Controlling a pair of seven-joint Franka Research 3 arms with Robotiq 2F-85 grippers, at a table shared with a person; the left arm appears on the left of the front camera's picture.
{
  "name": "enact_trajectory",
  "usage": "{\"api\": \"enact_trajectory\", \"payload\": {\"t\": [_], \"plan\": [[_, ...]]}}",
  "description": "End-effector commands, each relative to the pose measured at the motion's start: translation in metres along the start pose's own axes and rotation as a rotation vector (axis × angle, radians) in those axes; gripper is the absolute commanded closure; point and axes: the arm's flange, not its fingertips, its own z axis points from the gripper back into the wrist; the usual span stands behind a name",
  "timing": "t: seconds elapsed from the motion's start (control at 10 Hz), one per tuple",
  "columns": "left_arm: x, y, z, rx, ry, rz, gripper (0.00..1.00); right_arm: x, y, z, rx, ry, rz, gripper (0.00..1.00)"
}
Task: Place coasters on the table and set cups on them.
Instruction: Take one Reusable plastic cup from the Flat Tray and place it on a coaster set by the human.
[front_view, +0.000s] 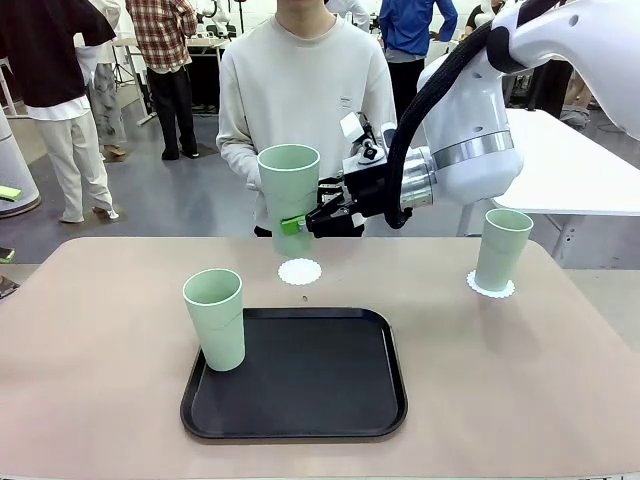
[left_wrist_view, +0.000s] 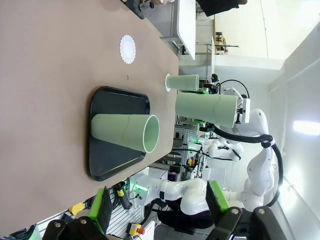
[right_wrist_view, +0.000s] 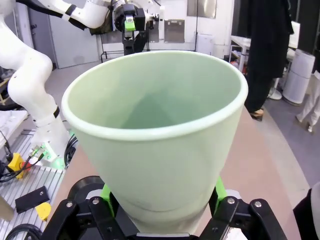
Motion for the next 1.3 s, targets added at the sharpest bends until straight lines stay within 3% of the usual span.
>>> {"api": "enact_trajectory", "payload": {"t": [0.0, 0.3, 0.6, 1.2], "plan": [[0.001, -0.002, -0.001, -0.022, -0.001, -0.017, 0.00, -0.003, -0.016, 0.001, -0.016, 0.032, 0.000, 0.17], [0.001, -0.002, -0.001, -0.022, -0.001, -0.017, 0.00, -0.001, -0.089, 0.012, -0.016, -0.034, -0.058, 0.17], [0.001, -0.002, -0.001, -0.022, -0.001, -0.017, 0.00, -0.010, -0.141, 0.020, 0.006, -0.035, -0.108, 0.17], [0.001, -0.002, -0.001, -0.022, -0.001, -0.017, 0.00, -0.020, -0.144, 0.019, -0.013, -0.050, -0.095, 0.17]]}}
